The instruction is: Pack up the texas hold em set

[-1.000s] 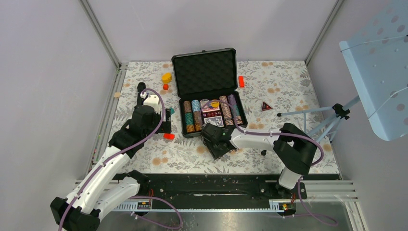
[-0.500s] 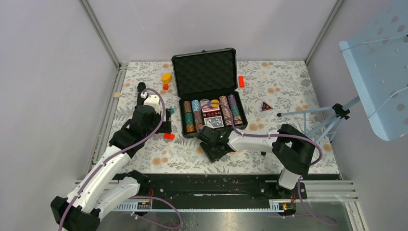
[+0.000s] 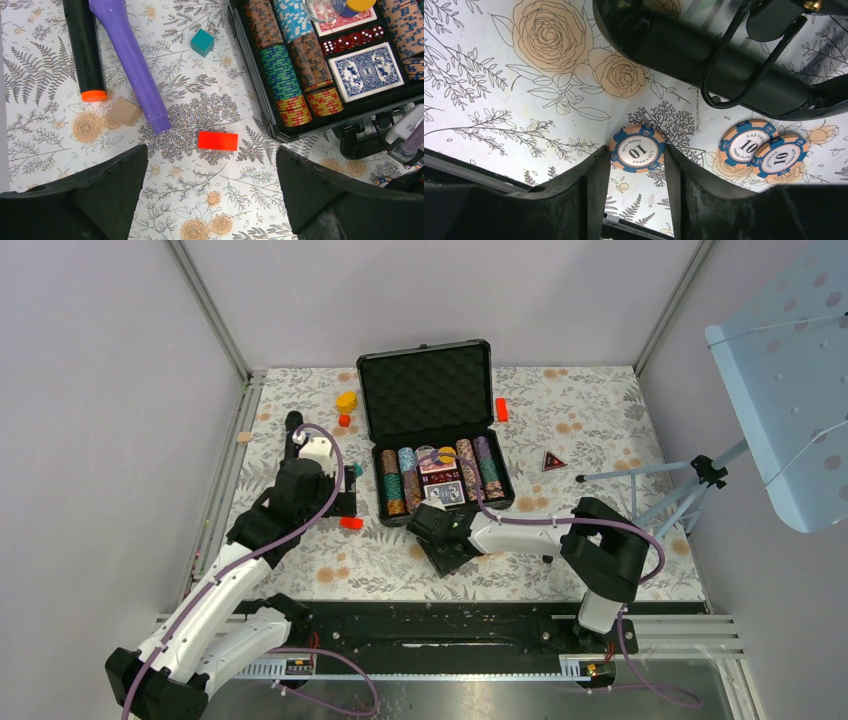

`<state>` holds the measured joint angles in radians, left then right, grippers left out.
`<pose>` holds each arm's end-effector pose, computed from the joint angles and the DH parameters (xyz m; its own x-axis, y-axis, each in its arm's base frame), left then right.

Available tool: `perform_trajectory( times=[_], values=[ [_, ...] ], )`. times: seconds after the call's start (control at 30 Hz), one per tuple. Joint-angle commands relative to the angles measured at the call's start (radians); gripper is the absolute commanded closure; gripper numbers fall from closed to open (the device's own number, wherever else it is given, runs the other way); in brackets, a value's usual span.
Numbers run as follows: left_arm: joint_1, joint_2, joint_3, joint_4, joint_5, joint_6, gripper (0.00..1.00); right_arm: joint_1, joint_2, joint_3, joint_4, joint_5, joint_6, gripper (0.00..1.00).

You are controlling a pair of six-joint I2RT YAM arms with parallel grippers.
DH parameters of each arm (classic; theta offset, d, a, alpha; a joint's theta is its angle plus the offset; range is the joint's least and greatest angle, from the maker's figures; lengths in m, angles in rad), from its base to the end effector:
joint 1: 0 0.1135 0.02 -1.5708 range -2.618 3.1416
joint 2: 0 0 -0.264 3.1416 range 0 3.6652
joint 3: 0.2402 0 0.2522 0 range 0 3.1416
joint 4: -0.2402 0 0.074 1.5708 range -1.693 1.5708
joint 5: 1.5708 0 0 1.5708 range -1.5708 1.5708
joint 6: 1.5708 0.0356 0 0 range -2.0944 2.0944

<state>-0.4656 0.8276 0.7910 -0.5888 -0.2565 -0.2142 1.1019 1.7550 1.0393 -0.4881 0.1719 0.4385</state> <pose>0.1616 -0.0711 0.2954 -0.5644 0.0535 -0.8238 0.1336 0.9907 -0.0272 0.1553 0.2932 0.1558 -0.7433 -0.5416 -0.3927 -0.5915 0.8062 0.0078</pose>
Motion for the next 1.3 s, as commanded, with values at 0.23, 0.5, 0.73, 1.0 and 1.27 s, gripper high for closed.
perform_trajectory(
  times=[0.23,0.5,0.73,1.0,1.27],
  values=[
    [0.004,-0.002,-0.001,0.040,0.016,-0.002,0.01,0.021,0.112,-0.050,-0.038,0.010,0.031,0.46],
    [0.004,-0.002,-0.001,0.040,0.014,-0.002,0.01,0.023,0.114,-0.051,-0.038,0.020,0.036,0.59],
    [0.005,-0.002,-0.001,0.039,0.016,-0.002,0.01,0.023,0.058,-0.051,-0.039,0.047,0.042,0.60],
    [0.004,0.000,-0.001,0.040,0.016,-0.002,0.01,0.019,-0.006,-0.013,-0.058,0.056,0.044,0.59],
    [0.005,0.001,-0.001,0.039,0.017,-0.002,0.01,-0.001,-0.068,0.001,-0.077,0.075,0.049,0.58]
  ],
)
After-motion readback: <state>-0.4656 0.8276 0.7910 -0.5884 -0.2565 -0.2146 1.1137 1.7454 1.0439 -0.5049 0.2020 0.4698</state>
